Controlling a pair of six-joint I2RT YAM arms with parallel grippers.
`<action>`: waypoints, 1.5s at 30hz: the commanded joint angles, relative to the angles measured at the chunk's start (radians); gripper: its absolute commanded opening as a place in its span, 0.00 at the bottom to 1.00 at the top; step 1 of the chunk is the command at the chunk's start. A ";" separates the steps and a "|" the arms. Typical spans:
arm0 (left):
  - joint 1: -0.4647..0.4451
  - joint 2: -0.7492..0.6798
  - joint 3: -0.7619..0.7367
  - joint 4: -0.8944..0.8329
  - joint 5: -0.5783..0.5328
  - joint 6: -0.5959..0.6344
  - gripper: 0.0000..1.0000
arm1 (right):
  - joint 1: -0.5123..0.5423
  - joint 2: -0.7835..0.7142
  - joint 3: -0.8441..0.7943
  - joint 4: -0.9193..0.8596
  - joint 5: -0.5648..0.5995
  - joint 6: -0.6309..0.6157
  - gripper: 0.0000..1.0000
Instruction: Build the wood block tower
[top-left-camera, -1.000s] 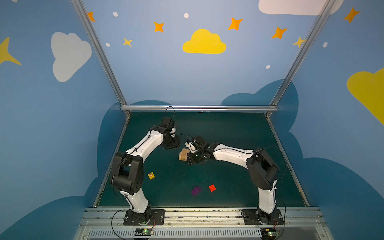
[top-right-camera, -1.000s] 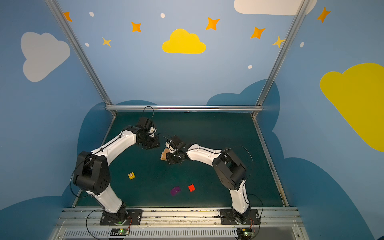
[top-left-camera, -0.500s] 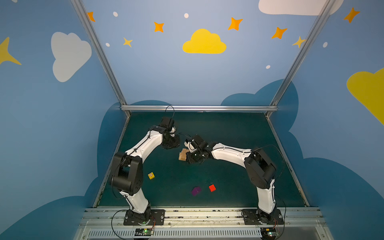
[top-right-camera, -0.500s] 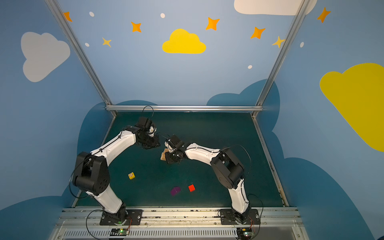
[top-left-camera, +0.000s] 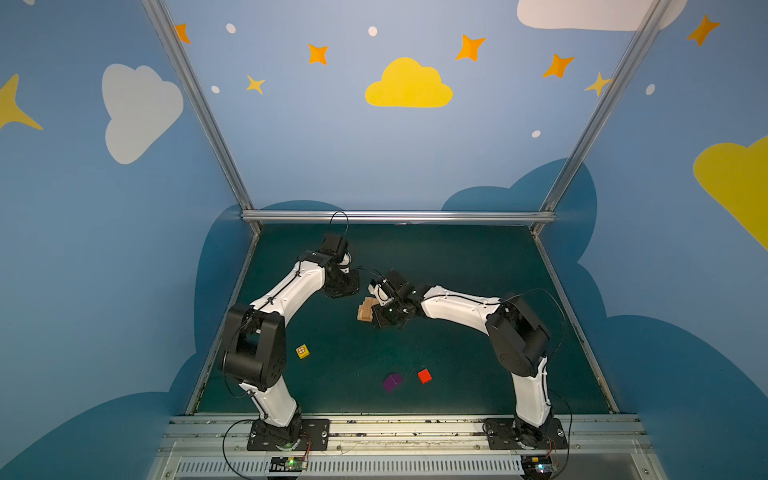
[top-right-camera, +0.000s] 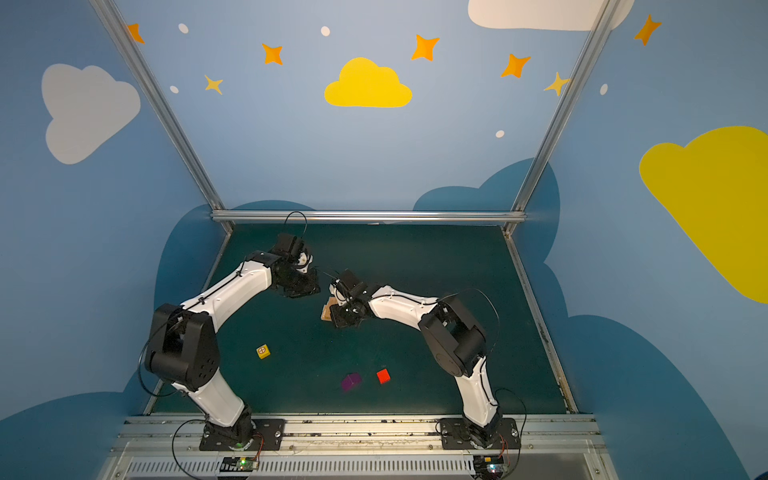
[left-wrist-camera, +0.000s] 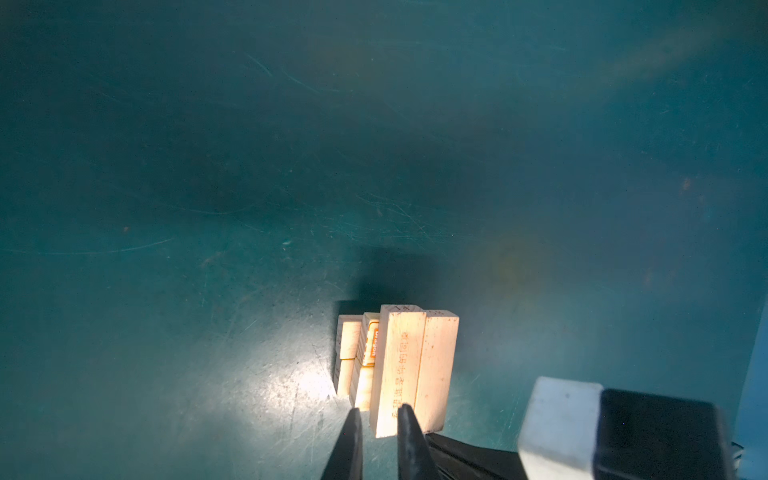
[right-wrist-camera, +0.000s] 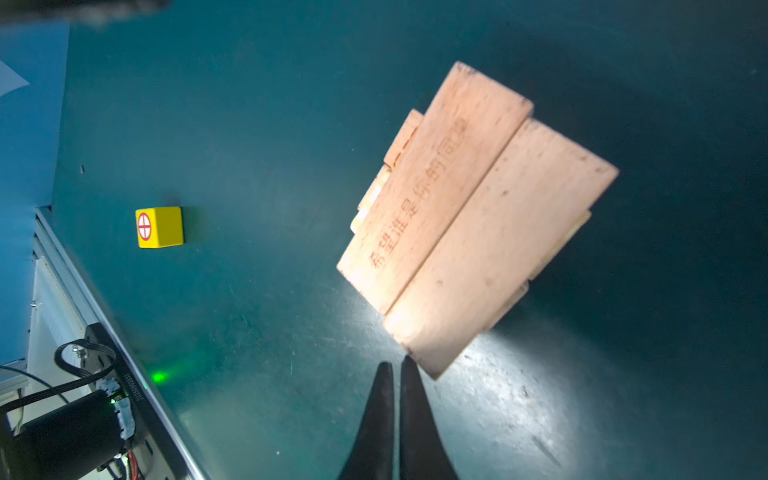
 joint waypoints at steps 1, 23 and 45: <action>0.006 -0.019 0.003 -0.001 0.009 0.008 0.18 | 0.002 0.016 0.030 -0.026 0.007 -0.006 0.00; 0.032 -0.053 -0.003 0.008 -0.006 0.012 0.18 | 0.013 -0.147 -0.001 -0.020 -0.011 -0.013 0.01; -0.158 -0.343 -0.133 0.135 -0.242 0.121 0.49 | -0.058 -0.665 -0.409 0.004 0.171 -0.149 0.14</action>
